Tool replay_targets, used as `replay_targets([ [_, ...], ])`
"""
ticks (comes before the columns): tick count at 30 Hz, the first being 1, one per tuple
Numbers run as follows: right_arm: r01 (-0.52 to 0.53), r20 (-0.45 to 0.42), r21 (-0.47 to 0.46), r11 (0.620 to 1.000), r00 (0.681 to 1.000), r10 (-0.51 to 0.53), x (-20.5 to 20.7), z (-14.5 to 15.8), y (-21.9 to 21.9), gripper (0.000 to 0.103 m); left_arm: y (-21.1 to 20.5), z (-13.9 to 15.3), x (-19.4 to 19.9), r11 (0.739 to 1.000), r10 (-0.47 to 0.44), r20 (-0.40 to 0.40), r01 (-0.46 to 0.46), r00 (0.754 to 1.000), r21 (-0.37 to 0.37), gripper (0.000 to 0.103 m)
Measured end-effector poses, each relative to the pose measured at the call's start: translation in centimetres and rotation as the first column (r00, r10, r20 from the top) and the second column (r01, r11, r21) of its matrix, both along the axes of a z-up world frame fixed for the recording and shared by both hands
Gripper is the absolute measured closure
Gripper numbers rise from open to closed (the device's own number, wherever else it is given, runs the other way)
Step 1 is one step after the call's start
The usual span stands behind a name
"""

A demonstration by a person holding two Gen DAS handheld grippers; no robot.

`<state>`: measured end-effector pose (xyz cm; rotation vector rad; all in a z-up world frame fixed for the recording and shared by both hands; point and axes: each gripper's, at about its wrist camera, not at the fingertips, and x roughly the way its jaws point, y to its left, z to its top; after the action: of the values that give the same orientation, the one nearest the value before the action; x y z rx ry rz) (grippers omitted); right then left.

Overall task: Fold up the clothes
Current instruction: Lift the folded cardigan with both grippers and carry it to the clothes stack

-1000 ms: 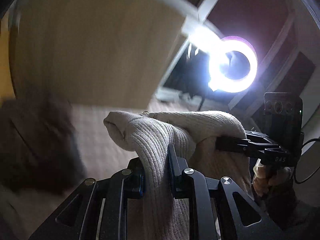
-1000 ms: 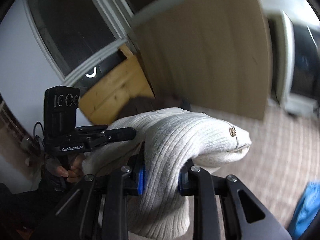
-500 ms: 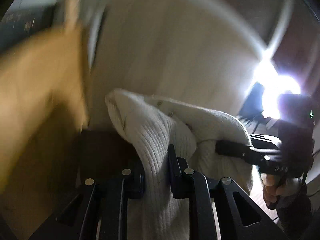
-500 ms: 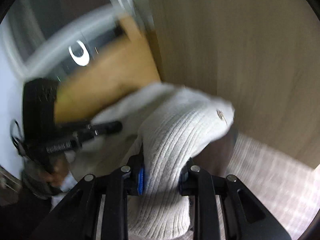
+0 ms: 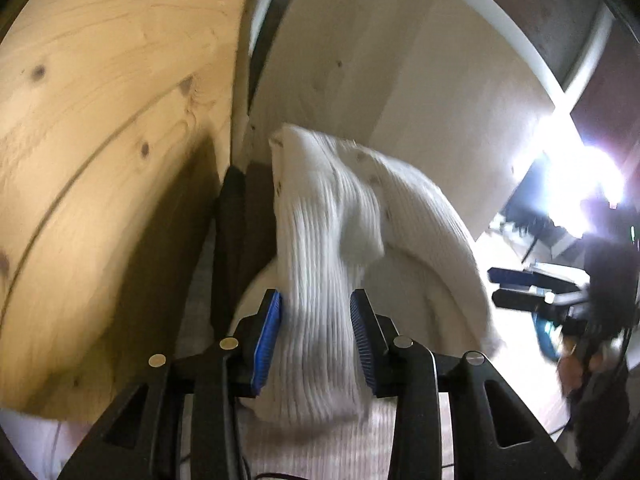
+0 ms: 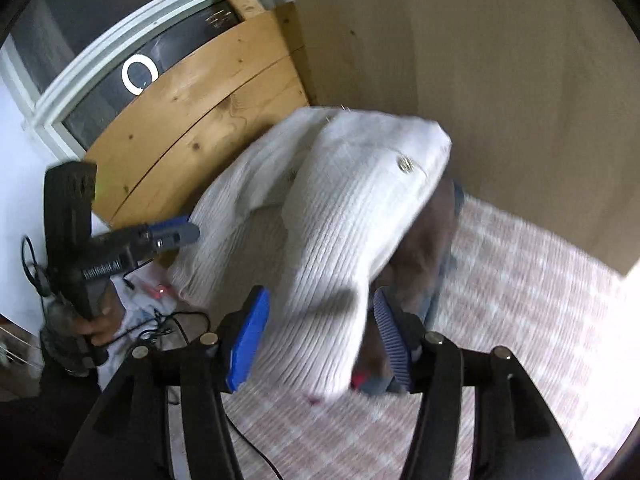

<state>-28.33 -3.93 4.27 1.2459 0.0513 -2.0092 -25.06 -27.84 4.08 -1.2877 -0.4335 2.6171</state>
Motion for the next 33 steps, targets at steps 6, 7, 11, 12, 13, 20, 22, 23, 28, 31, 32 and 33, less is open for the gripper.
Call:
replay_targets([
  [6, -0.006, 0.098, 0.035, 0.999, 0.995, 0.003, -0.3, -3.4, -0.2, 0.065, 0.8, -2.4, -1.4, 0.999, -0.03, 0.061, 0.032, 0.998, -0.024, 0.087],
  [7, -0.013, 0.112, 0.007, 1.0, 0.994, 0.012, -0.2, -3.1, -0.2, 0.086, 0.8, -2.2, -1.4, 0.999, -0.035, 0.06, 0.037, 0.998, -0.022, 0.089],
  [11, -0.038, 0.108, -0.083, 0.996, 0.993, 0.046, 0.3, -0.7, 0.5, 0.089, 0.2, 0.2, -0.7, 0.999, -0.041, 0.01, 0.041, 0.999, -0.031, 0.093],
  [12, -0.041, 0.098, -0.091, 0.995, 0.994, 0.05, 0.5, 0.2, 0.9, 0.089, 0.1, 0.9, -0.3, 0.998, -0.037, -0.005, 0.037, 0.999, -0.044, 0.093],
  [13, -0.039, 0.086, -0.092, 0.995, 0.995, 0.047, 0.6, 0.8, 1.3, 0.089, -0.1, 1.5, 0.1, 0.998, -0.034, -0.019, 0.033, 0.999, -0.056, 0.093],
  [20, -0.016, 0.169, 0.109, 0.994, 0.986, -0.002, 0.0, -4.5, 0.7, 0.076, -1.1, -3.2, -1.5, 0.998, -0.007, 0.093, 0.013, 0.996, -0.059, 0.082],
  [22, 0.008, 0.122, 0.093, 0.996, 0.992, -0.019, 0.2, -3.1, 1.4, 0.076, -1.1, -2.1, -0.6, 0.998, -0.004, 0.064, 0.008, 0.998, -0.062, 0.08],
  [23, 0.027, 0.076, 0.081, 0.996, 0.997, -0.033, 0.1, -1.8, 1.6, 0.076, -1.1, -1.2, 0.0, 0.997, 0.002, 0.042, 0.001, 0.999, -0.074, 0.08],
  [28, 0.047, -0.122, -0.022, 0.999, 0.991, -0.05, -1.6, 2.8, -0.3, 0.076, 0.2, 1.8, -0.8, 0.991, -0.015, -0.034, 0.011, 0.999, -0.131, 0.08],
  [31, 0.04, -0.158, -0.046, 0.998, 0.986, -0.047, -3.2, 3.3, -3.0, 0.076, 1.4, 1.5, -3.6, 0.987, -0.034, -0.034, 0.028, 0.999, -0.16, 0.08],
  [32, 0.052, -0.161, -0.022, 0.998, 0.985, -0.055, -3.9, 2.7, -3.8, 0.076, 1.8, 1.4, -4.5, 0.985, -0.04, -0.034, 0.034, 0.999, -0.169, 0.08],
  [33, 0.06, -0.156, 0.001, 0.998, 0.986, -0.059, -4.3, 1.8, -4.5, 0.076, 2.1, 1.3, -5.5, 0.983, -0.046, -0.033, 0.039, 0.998, -0.179, 0.08],
])
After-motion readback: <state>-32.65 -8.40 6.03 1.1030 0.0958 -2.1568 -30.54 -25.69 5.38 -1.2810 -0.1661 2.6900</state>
